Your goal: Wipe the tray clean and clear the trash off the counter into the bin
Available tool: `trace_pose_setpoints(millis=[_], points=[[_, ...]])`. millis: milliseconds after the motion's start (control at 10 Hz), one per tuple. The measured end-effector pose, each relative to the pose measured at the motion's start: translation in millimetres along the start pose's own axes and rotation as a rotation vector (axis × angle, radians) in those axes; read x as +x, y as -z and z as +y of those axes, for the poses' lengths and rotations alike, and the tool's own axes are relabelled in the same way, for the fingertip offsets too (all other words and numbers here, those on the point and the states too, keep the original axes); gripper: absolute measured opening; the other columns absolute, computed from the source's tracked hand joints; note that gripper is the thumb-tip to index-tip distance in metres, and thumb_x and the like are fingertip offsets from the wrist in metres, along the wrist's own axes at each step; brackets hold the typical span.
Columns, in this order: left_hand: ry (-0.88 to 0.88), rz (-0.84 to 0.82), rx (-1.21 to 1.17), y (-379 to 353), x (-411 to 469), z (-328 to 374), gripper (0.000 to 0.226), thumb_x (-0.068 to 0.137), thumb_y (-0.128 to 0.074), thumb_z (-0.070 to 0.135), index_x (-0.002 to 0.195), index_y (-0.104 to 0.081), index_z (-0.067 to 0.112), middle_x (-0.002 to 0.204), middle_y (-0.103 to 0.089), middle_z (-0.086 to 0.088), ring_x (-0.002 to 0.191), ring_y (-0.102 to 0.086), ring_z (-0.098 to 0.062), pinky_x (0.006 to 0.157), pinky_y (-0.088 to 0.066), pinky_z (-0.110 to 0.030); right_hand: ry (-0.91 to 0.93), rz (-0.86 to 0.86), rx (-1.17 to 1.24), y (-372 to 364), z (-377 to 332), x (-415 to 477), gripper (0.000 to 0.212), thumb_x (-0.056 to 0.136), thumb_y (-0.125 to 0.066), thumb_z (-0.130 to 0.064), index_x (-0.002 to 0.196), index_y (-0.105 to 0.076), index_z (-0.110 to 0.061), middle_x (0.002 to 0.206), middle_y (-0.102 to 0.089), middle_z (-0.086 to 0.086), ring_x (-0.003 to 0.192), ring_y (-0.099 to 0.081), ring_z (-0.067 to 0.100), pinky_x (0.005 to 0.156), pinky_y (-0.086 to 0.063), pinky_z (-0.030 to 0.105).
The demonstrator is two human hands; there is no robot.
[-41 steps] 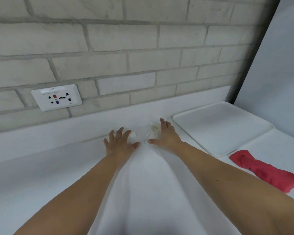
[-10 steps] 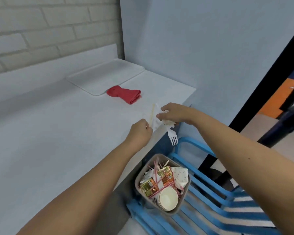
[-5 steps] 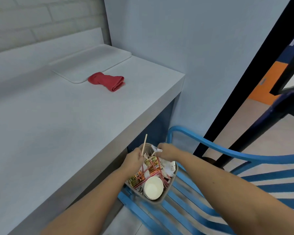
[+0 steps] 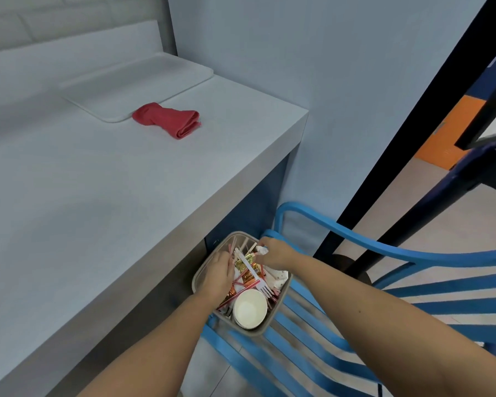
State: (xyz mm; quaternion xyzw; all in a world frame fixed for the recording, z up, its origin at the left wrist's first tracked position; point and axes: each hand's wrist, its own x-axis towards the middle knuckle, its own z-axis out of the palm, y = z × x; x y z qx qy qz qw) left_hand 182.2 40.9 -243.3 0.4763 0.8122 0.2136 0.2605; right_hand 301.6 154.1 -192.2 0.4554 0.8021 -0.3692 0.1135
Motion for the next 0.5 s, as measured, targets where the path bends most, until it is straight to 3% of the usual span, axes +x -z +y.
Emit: trace_pose_setpoints(millis=[100, 200, 300, 500], points=[[0.027, -0.043, -0.002, -8, -1, -6, 0.033, 0.092, -0.053, 0.024, 0.124, -0.045, 0.019, 0.134, -0.043, 0.000, 0.128, -0.039, -0.018, 0.104, -0.040, -0.036, 0.002, 0.012, -0.002, -4, 0, 0, 0.048, 0.089, -0.060, -0.025, 0.132, -0.041, -0.012, 0.134, -0.046, 0.011, 0.120, -0.048, 0.025, 0.093, -0.041, 0.029], [0.026, -0.063, -0.077, -8, -5, -12, 0.059, 0.086, -0.063, 0.025, 0.138, -0.035, 0.023, 0.145, -0.037, 0.000, 0.135, -0.032, -0.019, 0.111, -0.033, -0.039, 0.005, 0.023, 0.004, -5, 0, 1, 0.053, 0.085, -0.066, -0.020, 0.132, -0.040, -0.014, 0.134, -0.042, 0.011, 0.121, -0.046, 0.026, 0.097, -0.040, 0.031], [0.032, -0.054, -0.153, 2, -10, -13, 0.070, 0.084, -0.066, 0.029, 0.143, -0.029, 0.025, 0.147, -0.033, 0.000, 0.137, -0.031, -0.021, 0.111, -0.031, -0.039, 0.016, 0.014, 0.012, -7, -3, 2, 0.061, 0.083, -0.069, -0.022, 0.134, -0.038, -0.018, 0.135, -0.038, 0.011, 0.122, -0.045, 0.027, 0.102, -0.041, 0.034], [0.048, 0.008, -0.303, 15, -19, -15, 0.059, 0.093, -0.051, 0.035, 0.145, -0.023, 0.028, 0.147, -0.030, 0.000, 0.136, -0.030, -0.019, 0.107, -0.036, -0.041, 0.052, -0.013, 0.012, -8, -12, 2, 0.069, 0.087, -0.063, -0.034, 0.144, -0.026, -0.019, 0.138, -0.033, 0.012, 0.126, -0.042, 0.029, 0.105, -0.039, 0.036]])
